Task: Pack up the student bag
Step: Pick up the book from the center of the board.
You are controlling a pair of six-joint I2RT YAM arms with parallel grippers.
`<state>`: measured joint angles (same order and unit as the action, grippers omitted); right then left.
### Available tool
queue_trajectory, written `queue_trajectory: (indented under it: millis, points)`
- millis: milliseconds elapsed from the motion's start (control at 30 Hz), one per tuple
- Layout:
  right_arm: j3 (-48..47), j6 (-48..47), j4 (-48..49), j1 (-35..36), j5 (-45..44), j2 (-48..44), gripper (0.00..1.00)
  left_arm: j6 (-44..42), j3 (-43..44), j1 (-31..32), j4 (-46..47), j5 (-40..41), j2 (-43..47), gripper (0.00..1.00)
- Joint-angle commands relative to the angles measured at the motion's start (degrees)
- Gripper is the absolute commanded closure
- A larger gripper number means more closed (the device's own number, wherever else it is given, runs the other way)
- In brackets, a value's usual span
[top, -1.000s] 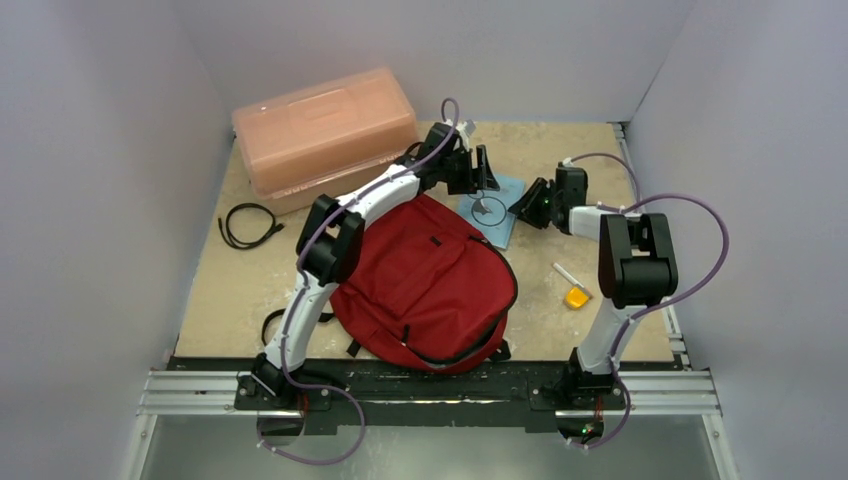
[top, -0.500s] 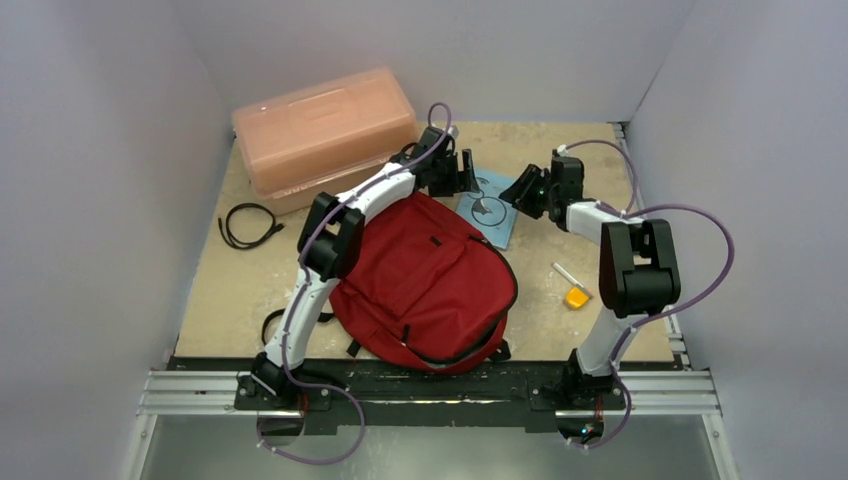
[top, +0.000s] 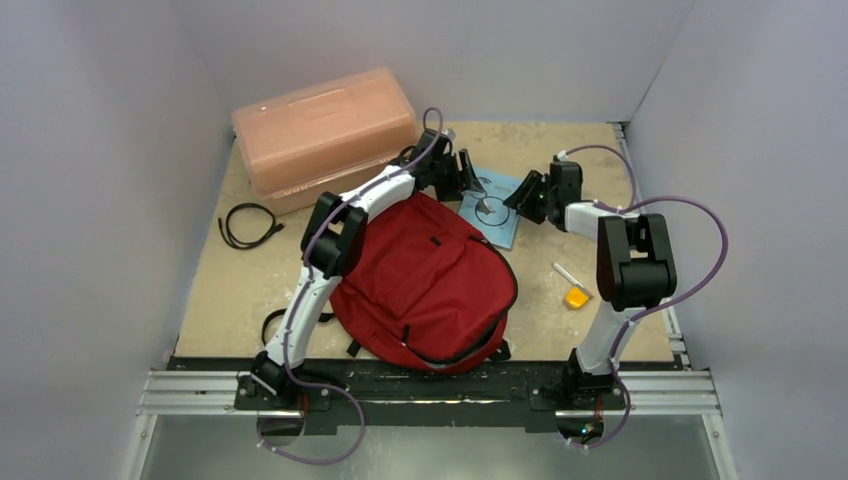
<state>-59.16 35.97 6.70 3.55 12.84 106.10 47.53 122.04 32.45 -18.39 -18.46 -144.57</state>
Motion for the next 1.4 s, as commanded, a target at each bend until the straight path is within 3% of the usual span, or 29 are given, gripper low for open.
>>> queue_trajectory:
  millis: [0,167,367,500,900,1100,1367]
  points:
    - [-0.1,-0.8,-0.7,0.2,-0.7,1.2,0.49,4.3,-0.7,0.8,9.4,-10.2,3.3,0.36]
    - [1.3,-0.2,0.0,0.2,0.3,1.1,0.49,4.5,-1.0,2.2,12.5,-12.7,8.1,0.37]
    - [4.5,5.2,6.0,-0.7,8.9,1.3,0.3,6.6,-0.9,3.9,14.2,-14.3,9.5,0.37]
    - [8.4,11.0,13.7,-2.0,13.6,0.1,0.2,7.3,-2.3,4.7,14.6,-14.4,9.9,0.37]
    - [19.4,28.4,44.1,-7.0,25.8,3.9,0.07,11.1,-3.6,6.7,19.0,-14.9,9.8,0.37]
    - [21.9,29.8,47.6,-9.0,27.2,2.6,0.01,13.2,-3.7,7.3,21.1,-15.4,9.8,0.35]
    - [24.4,29.6,48.6,-11.0,28.3,-3.0,0.01,10.7,-4.2,8.2,17.0,-15.5,10.2,0.35]
